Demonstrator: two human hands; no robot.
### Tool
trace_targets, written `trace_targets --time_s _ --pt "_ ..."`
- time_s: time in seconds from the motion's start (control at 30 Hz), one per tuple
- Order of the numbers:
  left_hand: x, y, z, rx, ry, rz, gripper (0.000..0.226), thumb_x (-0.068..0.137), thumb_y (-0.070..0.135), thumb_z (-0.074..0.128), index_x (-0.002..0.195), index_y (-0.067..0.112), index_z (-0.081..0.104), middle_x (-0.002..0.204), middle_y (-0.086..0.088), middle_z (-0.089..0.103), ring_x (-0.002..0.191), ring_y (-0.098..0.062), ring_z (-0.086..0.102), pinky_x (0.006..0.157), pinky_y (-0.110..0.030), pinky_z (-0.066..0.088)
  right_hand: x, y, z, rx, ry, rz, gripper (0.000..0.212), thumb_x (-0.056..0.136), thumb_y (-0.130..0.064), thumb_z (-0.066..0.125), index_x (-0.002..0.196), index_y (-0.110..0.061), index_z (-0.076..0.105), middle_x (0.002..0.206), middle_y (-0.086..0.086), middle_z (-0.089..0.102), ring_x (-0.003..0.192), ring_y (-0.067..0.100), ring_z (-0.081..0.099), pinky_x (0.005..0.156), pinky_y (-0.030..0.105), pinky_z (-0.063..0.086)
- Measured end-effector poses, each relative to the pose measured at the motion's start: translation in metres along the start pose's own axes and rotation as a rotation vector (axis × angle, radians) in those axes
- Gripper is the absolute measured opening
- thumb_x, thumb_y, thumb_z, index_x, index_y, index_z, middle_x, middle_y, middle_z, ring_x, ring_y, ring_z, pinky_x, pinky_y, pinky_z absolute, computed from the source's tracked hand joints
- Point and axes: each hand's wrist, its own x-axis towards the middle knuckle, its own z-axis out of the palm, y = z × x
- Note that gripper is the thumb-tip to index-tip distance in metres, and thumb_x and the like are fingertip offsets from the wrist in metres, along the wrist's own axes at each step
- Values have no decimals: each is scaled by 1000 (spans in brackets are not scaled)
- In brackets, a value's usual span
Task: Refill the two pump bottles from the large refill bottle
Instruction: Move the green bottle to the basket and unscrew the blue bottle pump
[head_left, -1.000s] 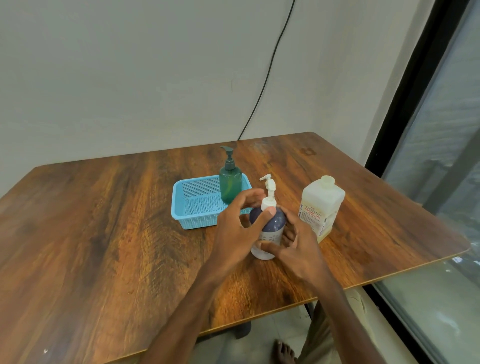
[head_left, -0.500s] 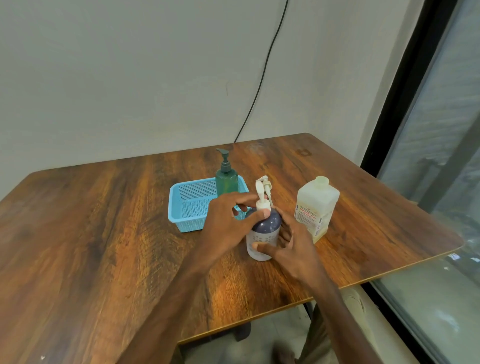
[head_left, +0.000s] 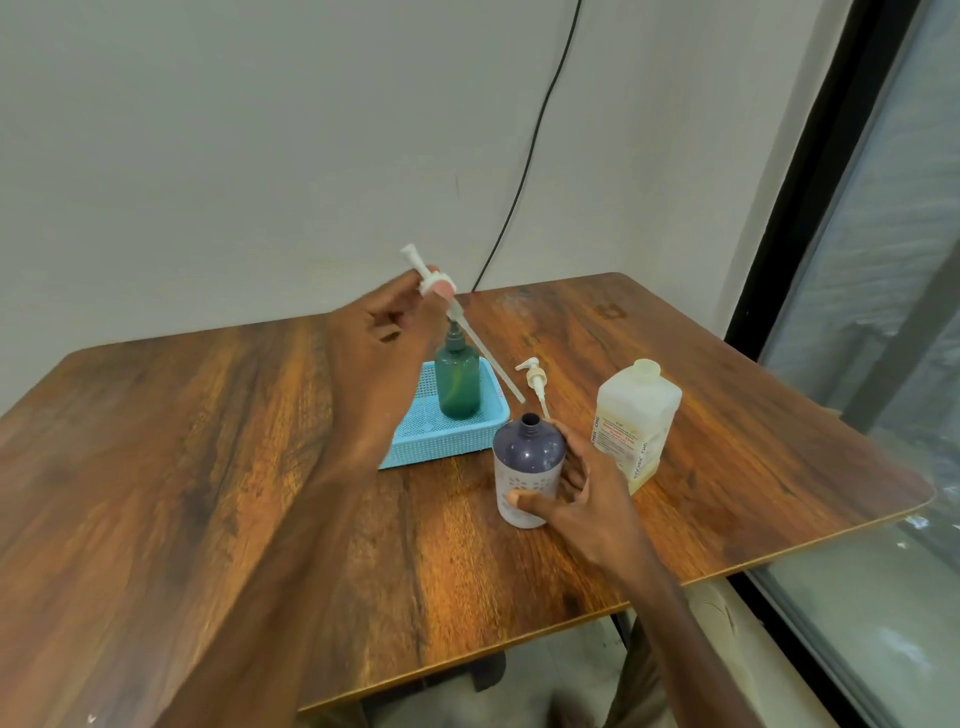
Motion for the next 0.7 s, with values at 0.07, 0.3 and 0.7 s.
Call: trace_targets --time_s 0.07,0.3,0.7 --pt "12 4 -6 2 17 -15 21 95 38 76 112 27 81 98 1 81 102 -30 73 95 -41 58 0 0 -1 4 -6 5 80 69 -11 89 126 -45 45 117 -35 56 107 -22 53 88 5 46" --pt "27 -1 -24 327 -351 -150 18 96 44 70 105 34 82 96 19 79 87 1 71 84 -30 59 1 2 0 27 -20 3 85 69 -12 90 139 -34 47 129 -23 58 116 -9 56 91 9 47" --pt "-57 -114 -31 971 -707 29 17 88 37 74 90 20 76 70 13 58 73 -13 54 67 -34 49 3 7 1 5 -11 5 88 68 -17 91 141 -35 46 132 -21 59 119 -7 56 94 14 49"
